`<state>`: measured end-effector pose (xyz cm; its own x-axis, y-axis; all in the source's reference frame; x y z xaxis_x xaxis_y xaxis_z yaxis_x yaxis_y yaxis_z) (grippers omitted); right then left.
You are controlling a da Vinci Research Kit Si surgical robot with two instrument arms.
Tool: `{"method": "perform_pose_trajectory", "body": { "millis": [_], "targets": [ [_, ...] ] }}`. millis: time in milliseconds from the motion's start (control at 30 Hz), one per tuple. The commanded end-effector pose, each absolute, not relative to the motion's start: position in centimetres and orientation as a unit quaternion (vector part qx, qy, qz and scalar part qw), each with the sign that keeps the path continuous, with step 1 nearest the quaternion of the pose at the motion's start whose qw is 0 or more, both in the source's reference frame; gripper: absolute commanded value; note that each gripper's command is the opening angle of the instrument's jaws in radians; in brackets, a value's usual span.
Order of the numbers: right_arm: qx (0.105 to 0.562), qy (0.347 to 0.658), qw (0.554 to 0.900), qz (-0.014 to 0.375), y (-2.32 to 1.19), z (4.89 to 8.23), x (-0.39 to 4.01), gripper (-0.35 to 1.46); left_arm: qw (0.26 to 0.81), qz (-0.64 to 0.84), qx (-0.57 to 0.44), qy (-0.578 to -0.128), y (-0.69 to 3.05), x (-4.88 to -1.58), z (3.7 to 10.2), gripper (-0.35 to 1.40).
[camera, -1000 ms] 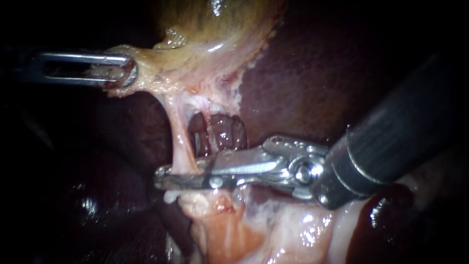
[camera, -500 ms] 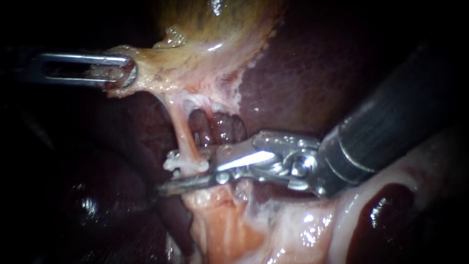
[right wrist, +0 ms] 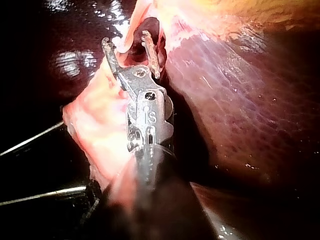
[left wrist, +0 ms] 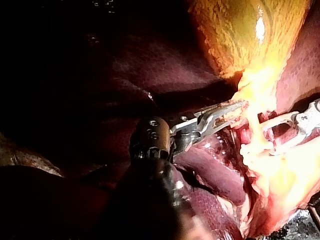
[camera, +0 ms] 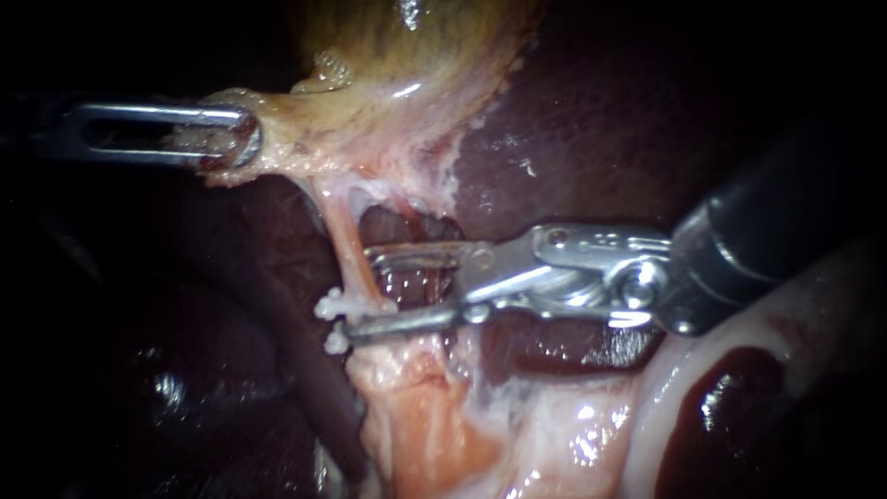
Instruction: Going back second clip left tube
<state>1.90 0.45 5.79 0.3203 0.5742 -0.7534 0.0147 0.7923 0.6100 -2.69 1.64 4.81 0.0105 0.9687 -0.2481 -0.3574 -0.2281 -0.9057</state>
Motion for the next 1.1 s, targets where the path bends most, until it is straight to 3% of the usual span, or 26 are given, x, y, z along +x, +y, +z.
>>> {"method": "perform_pose_trajectory", "body": {
  "millis": [33, 567, 1100],
  "targets": [
    [0.265, 0.555, 0.768, 0.179, 0.48, 5.75, 1.81, 0.5, 0.53, 0.625, -0.473, -0.324, 1.64, -2.69, 4.81, -0.35],
    [0.237, 0.569, 0.777, 0.128, 0.5, 5.49, 0.68, 0.5, 0.53, 0.625, -0.473, -0.323, 1.65, -2.7, 4.85, -0.35],
    [0.226, 0.57, 0.78, 0.125, 0.64, 5.43, 0.42, 0.5, 0.525, 0.628, -0.471, -0.328, 1.51, -3.21, 5.39, -0.35]
  ]
}}
